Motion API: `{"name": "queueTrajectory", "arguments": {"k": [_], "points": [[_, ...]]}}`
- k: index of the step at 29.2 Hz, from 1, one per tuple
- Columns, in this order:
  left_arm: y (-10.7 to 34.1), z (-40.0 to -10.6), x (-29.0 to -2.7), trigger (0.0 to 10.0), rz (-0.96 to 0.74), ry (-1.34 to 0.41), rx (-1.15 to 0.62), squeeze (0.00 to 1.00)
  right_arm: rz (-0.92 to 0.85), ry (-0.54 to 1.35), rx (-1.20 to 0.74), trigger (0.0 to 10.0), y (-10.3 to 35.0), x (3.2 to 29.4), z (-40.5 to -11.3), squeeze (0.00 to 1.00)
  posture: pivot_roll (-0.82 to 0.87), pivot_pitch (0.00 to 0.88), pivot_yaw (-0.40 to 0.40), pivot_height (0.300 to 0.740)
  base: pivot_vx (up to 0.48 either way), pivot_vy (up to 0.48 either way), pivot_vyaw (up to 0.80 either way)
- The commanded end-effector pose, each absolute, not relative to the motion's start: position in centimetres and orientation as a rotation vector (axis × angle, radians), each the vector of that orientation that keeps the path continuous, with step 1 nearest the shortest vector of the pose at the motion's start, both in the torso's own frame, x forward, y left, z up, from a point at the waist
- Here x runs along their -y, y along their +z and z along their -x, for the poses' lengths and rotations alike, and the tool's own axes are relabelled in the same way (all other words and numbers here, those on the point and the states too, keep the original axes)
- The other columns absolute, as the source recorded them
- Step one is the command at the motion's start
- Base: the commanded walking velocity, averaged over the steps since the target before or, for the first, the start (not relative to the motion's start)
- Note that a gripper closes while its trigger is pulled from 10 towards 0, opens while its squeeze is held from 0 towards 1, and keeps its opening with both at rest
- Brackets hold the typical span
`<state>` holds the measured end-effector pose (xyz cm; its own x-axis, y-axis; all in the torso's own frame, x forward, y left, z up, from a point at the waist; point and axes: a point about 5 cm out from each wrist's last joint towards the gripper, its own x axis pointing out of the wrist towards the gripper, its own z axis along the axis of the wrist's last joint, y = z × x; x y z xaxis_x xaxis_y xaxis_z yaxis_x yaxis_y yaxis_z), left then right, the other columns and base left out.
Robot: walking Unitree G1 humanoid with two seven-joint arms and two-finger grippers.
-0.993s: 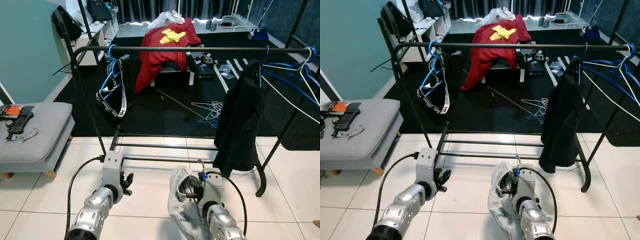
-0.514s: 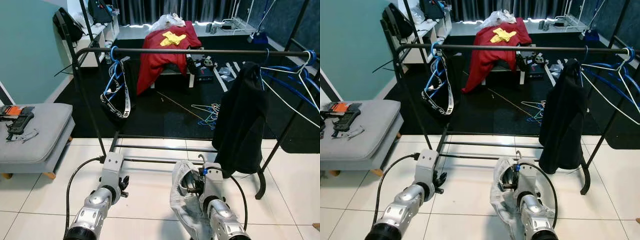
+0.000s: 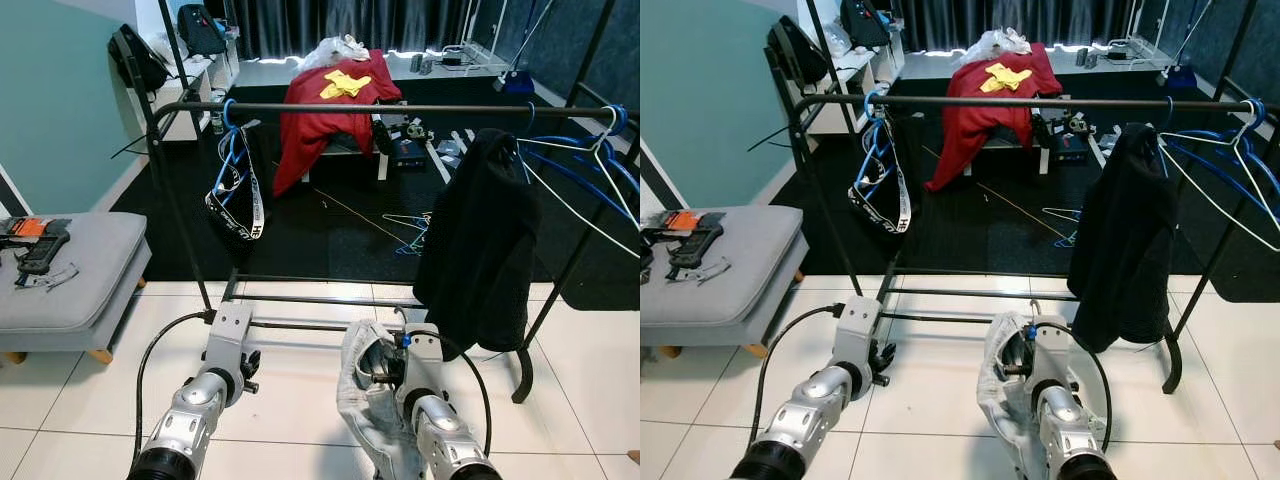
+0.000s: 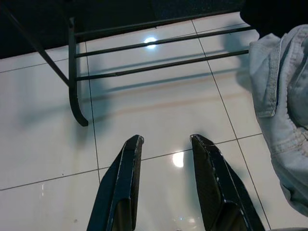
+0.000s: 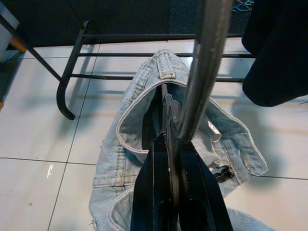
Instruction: Hang hanger
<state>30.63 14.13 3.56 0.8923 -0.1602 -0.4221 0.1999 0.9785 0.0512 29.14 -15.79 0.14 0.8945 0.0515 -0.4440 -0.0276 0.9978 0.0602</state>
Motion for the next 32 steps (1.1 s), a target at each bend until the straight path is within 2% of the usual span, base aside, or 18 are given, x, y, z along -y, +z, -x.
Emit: {"name": "queueTrajectory", "arguments": {"k": [1,24,26,29,32], "points": [[3.4,-30.7,-14.7,10.0,-0.109,-0.181,-0.445,0.00,-0.052,0.057,-0.438,10.0,0.4,15.3,-29.3,0.00,-0.03,0.000,0.038,0.740,0.000,0.000,0.00],[3.8,-31.3,-15.6,10.0,-0.109,-0.127,-0.434,0.00,-0.047,0.071,-0.436,10.0,0.7,14.9,-29.9,0.00,-0.03,0.000,0.027,0.740,0.000,0.000,0.00],[3.6,-31.1,-15.9,10.0,-0.100,-0.100,-0.437,0.00,-0.047,0.073,-0.436,10.0,0.6,14.9,-29.8,0.00,-0.04,0.000,0.026,0.740,0.000,0.000,0.00],[3.9,-31.4,-17.8,10.0,-0.038,0.046,-0.414,0.00,-0.041,0.078,-0.449,10.0,0.1,15.1,-29.3,0.00,-0.03,0.000,-0.006,0.740,0.000,0.000,0.00],[4.1,-31.5,-17.8,10.0,-0.042,0.034,-0.408,0.00,-0.044,0.073,-0.454,10.0,0.1,15.3,-29.3,0.00,-0.02,0.000,-0.008,0.740,0.000,0.000,0.00]]}}
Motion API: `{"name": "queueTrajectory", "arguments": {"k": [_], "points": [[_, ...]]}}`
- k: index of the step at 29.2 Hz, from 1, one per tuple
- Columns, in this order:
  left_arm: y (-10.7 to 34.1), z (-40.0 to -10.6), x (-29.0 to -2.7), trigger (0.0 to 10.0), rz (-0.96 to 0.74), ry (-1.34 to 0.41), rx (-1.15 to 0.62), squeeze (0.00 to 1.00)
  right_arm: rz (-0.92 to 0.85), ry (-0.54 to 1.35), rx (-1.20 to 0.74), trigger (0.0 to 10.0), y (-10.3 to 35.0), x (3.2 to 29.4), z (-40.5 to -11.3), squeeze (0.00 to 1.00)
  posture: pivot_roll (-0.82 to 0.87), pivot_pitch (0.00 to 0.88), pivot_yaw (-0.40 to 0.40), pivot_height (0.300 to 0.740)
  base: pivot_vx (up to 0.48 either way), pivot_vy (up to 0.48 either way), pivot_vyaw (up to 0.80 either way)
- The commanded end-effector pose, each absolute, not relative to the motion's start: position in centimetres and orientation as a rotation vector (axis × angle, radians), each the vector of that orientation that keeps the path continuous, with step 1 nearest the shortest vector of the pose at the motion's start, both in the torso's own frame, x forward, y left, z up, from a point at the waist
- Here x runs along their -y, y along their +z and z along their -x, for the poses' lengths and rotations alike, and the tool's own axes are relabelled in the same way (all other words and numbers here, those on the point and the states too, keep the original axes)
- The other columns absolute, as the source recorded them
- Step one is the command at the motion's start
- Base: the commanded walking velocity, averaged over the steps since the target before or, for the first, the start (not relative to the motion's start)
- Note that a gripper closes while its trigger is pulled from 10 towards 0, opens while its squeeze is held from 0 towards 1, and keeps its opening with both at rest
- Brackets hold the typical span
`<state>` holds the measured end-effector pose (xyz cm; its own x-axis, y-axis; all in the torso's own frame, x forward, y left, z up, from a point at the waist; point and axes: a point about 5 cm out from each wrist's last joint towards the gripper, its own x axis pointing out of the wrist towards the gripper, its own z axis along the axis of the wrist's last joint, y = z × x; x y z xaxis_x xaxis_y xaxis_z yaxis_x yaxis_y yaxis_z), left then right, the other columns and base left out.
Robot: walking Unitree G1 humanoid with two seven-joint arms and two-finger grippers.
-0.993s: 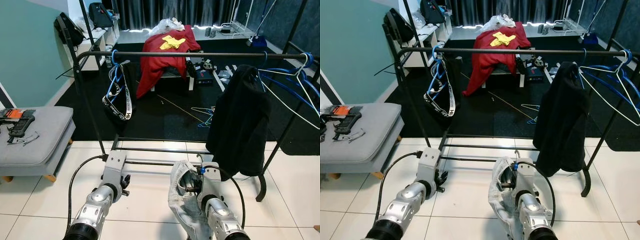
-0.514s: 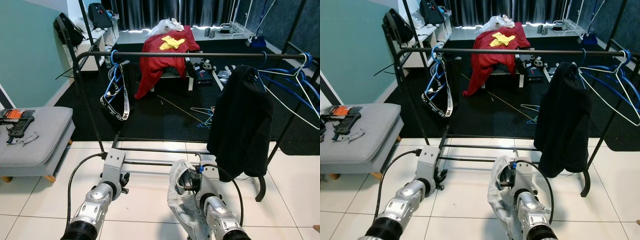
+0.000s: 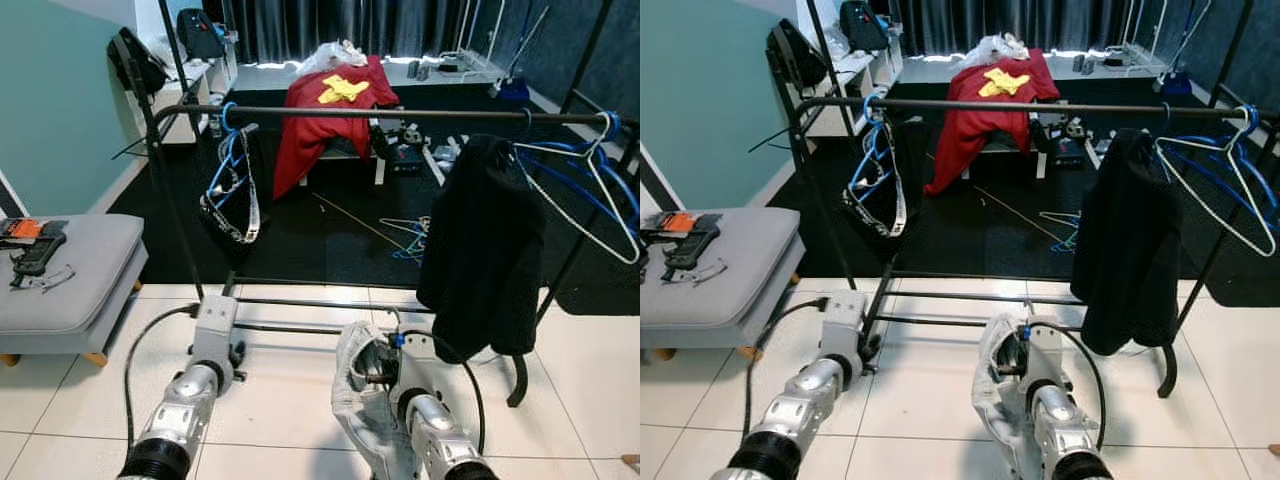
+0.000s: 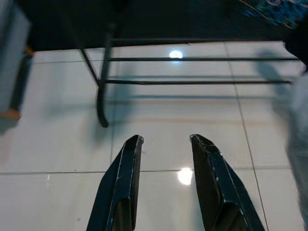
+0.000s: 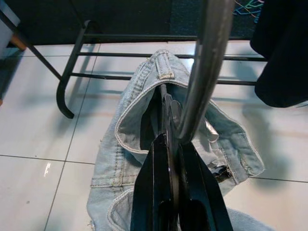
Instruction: Hang hanger
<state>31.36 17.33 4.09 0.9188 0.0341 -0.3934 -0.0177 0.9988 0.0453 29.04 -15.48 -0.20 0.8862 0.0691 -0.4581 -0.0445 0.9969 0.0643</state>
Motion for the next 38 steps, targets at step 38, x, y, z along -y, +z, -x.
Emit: {"name": "queueTrajectory", "arguments": {"k": [38], "points": [[3.0,-29.7,-17.1,10.0,-0.073,0.078,-0.476,0.00,-0.159,0.156,-0.420,10.0,-0.2,14.8,-28.4,0.00,0.01,0.044,0.025,0.740,0.000,0.000,0.00]]}}
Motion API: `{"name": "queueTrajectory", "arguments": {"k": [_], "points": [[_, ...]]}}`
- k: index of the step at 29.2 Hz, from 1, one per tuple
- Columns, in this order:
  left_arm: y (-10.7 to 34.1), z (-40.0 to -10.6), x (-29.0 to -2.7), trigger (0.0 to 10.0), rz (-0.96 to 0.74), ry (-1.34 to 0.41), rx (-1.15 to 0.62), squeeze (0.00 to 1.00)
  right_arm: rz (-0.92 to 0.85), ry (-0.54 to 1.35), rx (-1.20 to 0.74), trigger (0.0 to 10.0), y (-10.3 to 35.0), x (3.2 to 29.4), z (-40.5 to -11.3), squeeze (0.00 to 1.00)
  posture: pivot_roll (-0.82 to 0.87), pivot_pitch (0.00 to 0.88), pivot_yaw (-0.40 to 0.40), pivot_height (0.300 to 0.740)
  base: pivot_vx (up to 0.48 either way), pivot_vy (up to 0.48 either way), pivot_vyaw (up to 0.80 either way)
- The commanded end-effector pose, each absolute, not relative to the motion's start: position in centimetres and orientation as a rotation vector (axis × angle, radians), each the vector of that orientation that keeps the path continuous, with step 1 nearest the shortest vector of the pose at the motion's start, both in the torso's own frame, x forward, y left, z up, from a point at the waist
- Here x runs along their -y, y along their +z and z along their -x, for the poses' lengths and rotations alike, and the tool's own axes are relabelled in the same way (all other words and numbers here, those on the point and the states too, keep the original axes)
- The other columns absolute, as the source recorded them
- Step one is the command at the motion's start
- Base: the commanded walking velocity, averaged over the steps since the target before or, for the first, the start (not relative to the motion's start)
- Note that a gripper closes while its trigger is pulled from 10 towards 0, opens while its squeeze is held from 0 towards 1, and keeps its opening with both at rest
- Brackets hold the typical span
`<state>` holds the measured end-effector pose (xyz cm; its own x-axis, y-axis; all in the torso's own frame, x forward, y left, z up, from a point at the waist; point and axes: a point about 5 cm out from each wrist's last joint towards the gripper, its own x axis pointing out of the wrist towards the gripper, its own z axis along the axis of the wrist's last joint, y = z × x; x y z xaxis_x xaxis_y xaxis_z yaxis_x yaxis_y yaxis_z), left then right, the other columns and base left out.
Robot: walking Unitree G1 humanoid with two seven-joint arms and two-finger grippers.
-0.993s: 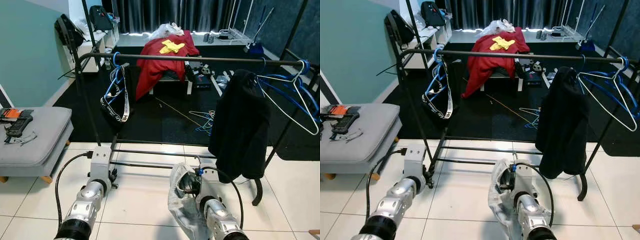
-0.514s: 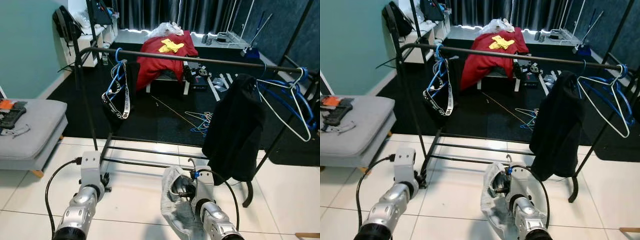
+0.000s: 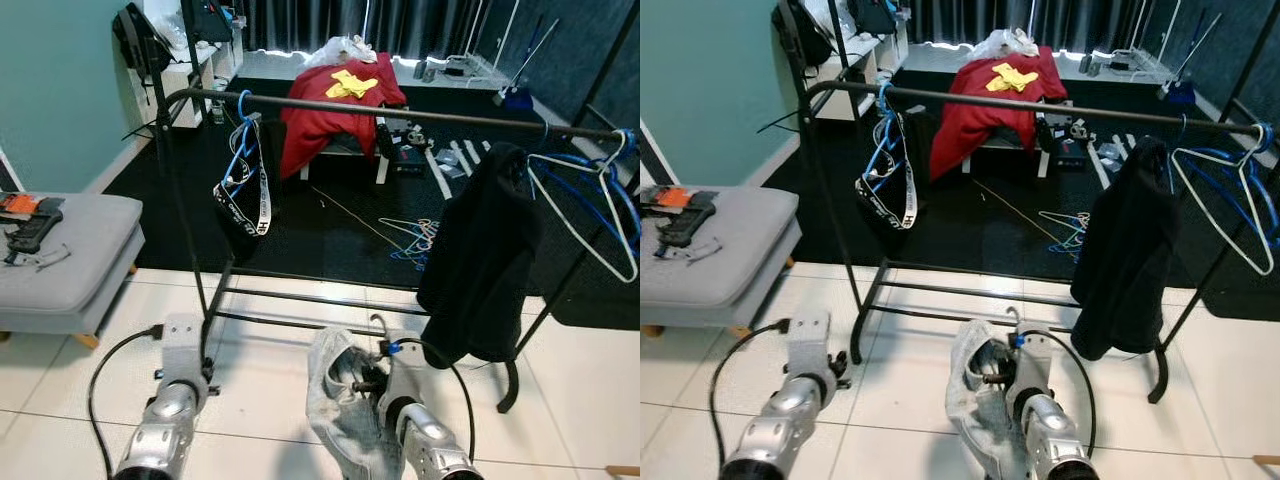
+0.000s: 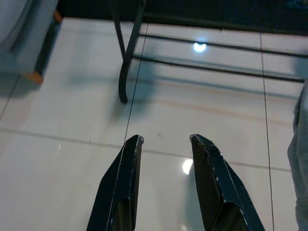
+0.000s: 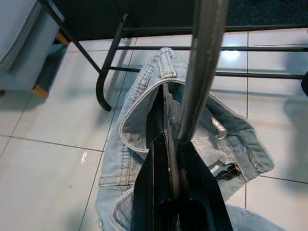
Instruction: Hang hanger
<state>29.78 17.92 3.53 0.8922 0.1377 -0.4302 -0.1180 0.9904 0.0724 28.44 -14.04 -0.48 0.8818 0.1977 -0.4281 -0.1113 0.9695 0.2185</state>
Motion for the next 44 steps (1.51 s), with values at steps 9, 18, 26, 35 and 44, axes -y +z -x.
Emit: {"name": "queueTrajectory", "arguments": {"k": [9,18,26,35,44], "points": [[3.8,-30.3,-16.4,10.0,-0.051,0.023,-0.440,0.00,-0.145,0.137,-0.401,10.0,-0.4,16.8,-27.2,0.00,-0.04,0.055,0.053,0.740,0.000,0.000,0.00],[7.1,-31.5,-18.3,10.0,0.044,-0.135,-0.291,0.00,-0.051,0.202,-0.229,10.0,2.9,17.8,-29.1,0.00,-0.07,0.076,0.083,0.740,0.000,0.000,0.00],[10.3,-33.4,-20.5,10.0,0.079,-0.019,-0.200,0.00,-0.135,0.713,-0.007,10.0,9.1,15.4,-29.4,0.00,-0.07,0.038,0.092,0.740,0.000,0.000,0.00],[13.4,-33.9,-21.5,10.0,-0.091,-0.200,-0.176,0.00,0.164,1.077,-0.107,10.0,12.8,17.5,-28.9,0.00,0.00,0.026,0.096,0.740,0.000,0.000,0.00],[16.6,-31.2,-18.3,10.0,0.149,-0.523,-0.075,1.00,0.497,0.792,0.008,10.0,16.1,20.1,-32.6,0.00,0.01,0.023,0.060,0.740,0.000,0.000,0.00]]}}
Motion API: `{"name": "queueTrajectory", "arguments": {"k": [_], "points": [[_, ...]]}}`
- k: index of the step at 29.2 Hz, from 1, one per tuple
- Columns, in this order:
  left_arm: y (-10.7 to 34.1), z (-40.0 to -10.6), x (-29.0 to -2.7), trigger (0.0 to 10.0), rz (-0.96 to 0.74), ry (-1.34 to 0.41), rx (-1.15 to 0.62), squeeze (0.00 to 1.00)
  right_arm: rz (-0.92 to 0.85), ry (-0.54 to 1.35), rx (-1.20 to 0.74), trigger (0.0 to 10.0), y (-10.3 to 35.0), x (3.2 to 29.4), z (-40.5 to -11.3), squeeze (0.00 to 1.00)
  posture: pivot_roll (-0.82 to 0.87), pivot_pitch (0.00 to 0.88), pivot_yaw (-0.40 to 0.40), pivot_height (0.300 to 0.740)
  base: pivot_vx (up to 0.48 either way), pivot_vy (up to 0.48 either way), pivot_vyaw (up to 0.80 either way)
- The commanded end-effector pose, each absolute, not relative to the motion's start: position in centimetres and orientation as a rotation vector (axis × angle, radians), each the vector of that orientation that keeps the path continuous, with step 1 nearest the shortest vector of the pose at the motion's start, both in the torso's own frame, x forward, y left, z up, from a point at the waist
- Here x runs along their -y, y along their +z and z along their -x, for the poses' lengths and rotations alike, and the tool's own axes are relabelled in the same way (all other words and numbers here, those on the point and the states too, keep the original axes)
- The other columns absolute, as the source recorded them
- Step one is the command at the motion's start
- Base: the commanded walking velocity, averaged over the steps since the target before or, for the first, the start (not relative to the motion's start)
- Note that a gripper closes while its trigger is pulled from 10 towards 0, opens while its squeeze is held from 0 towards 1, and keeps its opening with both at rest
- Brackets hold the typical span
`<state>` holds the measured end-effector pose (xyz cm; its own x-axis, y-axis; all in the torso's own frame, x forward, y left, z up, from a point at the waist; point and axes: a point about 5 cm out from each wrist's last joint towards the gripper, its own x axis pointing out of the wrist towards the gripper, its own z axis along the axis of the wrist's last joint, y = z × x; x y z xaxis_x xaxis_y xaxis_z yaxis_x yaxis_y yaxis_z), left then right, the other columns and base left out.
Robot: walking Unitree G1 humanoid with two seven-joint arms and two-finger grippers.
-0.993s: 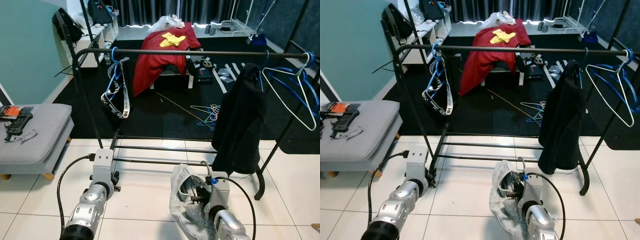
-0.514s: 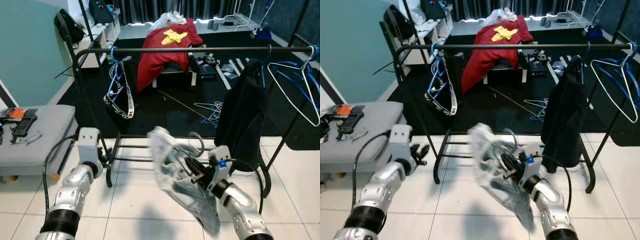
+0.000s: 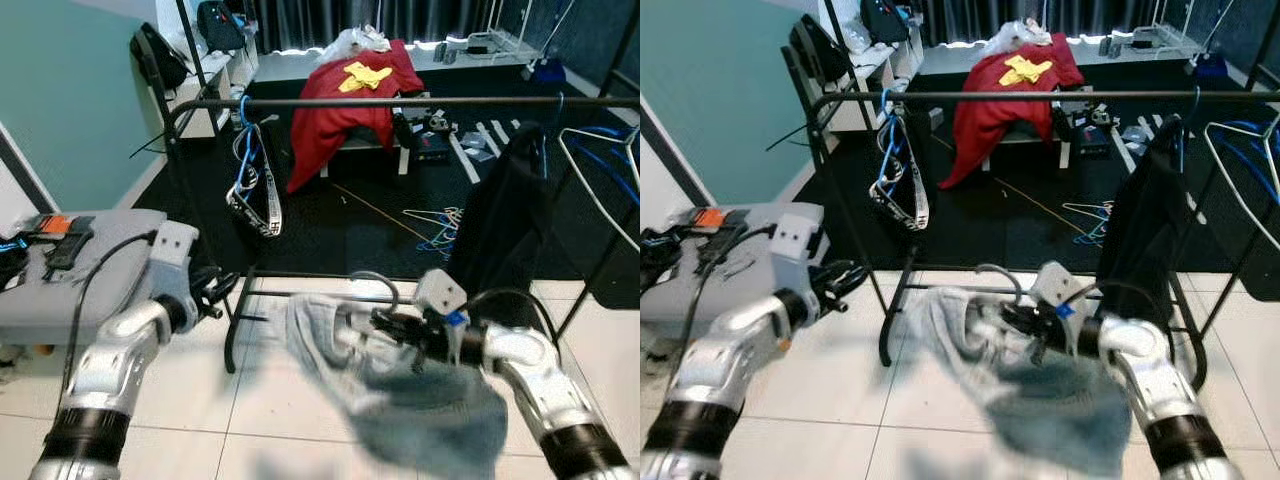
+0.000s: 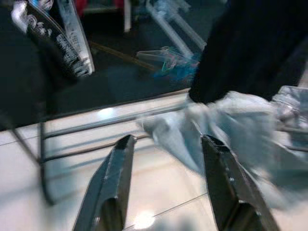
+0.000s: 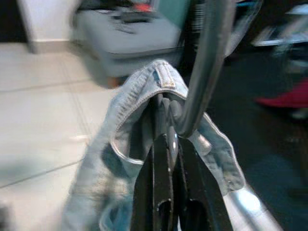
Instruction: Hang hanger
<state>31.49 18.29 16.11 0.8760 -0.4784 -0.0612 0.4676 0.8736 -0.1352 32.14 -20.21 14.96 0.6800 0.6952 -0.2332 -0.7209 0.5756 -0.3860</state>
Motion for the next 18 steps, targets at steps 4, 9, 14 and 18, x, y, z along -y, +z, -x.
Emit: {"name": "queueTrajectory", "arguments": {"k": [4,9,14,18], "points": [[17.5,-29.8,-16.1,10.0,0.195,-0.701,-0.066,1.00,0.436,0.704,0.062,10.0,18.0,20.1,-33.4,0.00,0.02,0.010,0.064,0.740,0.000,0.000,0.00],[15.7,-29.4,-13.7,10.0,0.187,-0.707,-0.185,1.00,0.373,0.763,0.065,10.0,18.7,19.4,-33.3,0.00,0.02,0.024,0.046,0.740,0.000,0.000,0.00],[14.5,-30.2,-11.1,10.0,0.091,-0.585,-0.204,1.00,0.348,0.871,0.048,10.0,18.2,18.1,-32.8,0.00,0.01,0.041,0.033,0.740,0.000,0.000,0.00],[14.5,-30.4,-10.9,10.0,0.109,-0.540,-0.196,1.00,0.360,0.879,0.045,10.0,18.0,18.1,-32.7,0.00,0.00,0.044,0.034,0.740,0.000,0.000,0.00]]}}
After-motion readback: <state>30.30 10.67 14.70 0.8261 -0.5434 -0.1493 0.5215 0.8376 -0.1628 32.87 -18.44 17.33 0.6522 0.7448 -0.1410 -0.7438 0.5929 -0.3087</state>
